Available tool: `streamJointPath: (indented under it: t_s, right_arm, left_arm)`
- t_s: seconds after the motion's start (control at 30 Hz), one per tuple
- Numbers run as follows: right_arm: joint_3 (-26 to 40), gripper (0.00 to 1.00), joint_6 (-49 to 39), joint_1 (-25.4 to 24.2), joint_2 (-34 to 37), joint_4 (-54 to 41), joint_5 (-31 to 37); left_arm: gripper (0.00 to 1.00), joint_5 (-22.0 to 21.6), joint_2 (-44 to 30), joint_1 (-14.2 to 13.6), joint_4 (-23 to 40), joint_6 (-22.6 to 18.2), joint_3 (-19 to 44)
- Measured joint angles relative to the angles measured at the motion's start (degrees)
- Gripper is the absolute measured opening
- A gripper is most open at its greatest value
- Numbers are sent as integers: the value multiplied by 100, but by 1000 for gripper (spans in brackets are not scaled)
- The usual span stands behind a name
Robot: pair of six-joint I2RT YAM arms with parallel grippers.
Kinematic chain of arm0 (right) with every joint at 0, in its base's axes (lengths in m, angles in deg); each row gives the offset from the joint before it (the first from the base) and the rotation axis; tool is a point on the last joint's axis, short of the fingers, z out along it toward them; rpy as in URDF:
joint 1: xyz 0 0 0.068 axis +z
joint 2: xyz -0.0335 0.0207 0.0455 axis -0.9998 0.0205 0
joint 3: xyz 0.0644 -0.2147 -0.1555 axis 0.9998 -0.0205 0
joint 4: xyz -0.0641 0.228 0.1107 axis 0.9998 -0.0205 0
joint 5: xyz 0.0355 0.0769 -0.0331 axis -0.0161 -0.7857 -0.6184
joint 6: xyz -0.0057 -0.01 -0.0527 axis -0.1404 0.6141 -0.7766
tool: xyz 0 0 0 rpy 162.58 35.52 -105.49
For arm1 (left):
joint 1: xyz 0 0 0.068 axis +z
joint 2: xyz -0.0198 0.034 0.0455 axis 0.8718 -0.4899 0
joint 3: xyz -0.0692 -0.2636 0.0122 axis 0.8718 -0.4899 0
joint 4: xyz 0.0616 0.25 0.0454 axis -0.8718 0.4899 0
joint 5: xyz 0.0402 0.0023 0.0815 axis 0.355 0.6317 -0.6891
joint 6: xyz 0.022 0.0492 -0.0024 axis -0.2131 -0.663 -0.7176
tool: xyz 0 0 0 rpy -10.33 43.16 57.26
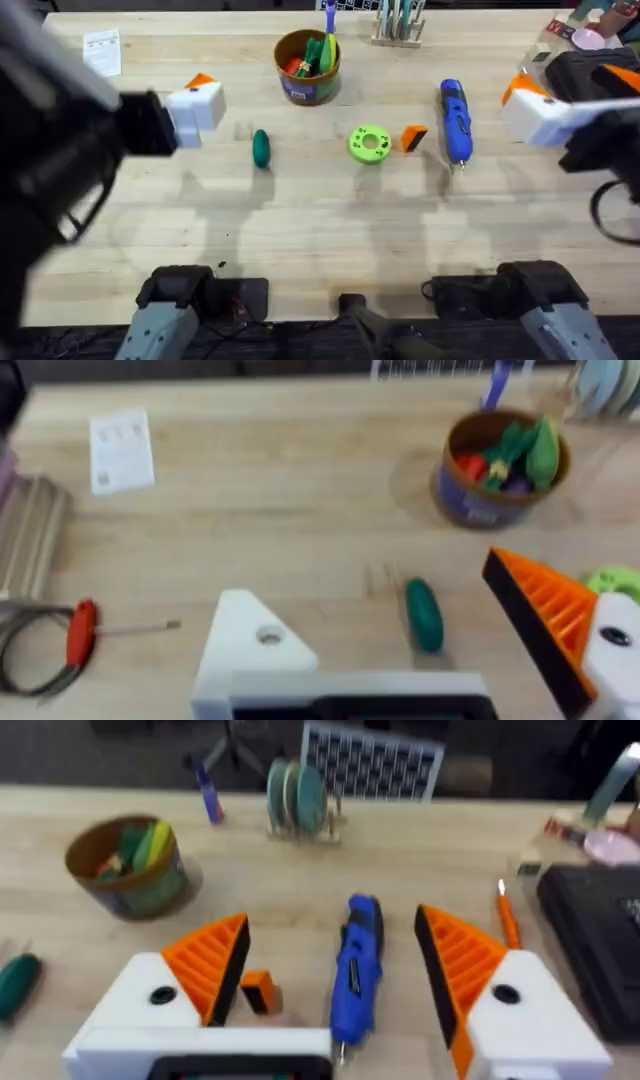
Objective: Pick up the gripper from the table and insert it into the empty holder that is missing its gripper. Then pick up a screw, insert it into the mounting hole, and use the screwdriver to tighten it. Finally, clean up the table by picking up the vegetable and placing it into the bucket.
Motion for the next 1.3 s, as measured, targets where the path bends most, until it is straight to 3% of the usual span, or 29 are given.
streamJointPath:
  t_s: [0.3, 0.53, 0.8, 0.9, 1.17, 1.3]
  right_arm:
    - [1859, 987, 0, 0, 2631, -1963, -21]
    - [2517, 986, 0, 0, 3946, -2610, -22]
    - [2522, 986, 0, 0, 4369, -2626, -22]
    - [2524, 986, 0, 0, 4398, -2619, -22]
    - [2524, 985, 0, 0, 4398, -2609, -22]
    - [2524, 986, 0, 0, 4399, -2610, -22]
  left_arm:
    - [985, 0, -2465, 0, 1425, 2, 1579]
    - [985, 2, -3731, 0, 1892, 2, 2020]
    - [985, 80, -4225, -65, 1979, 87, 2025]
    - [985, 66, -4294, -304, 2128, 370, 2029]
    - [985, 46, -5019, -1319, 2209, 1126, 2066]
    - [985, 46, -5548, -1464, 2212, 1377, 2066]
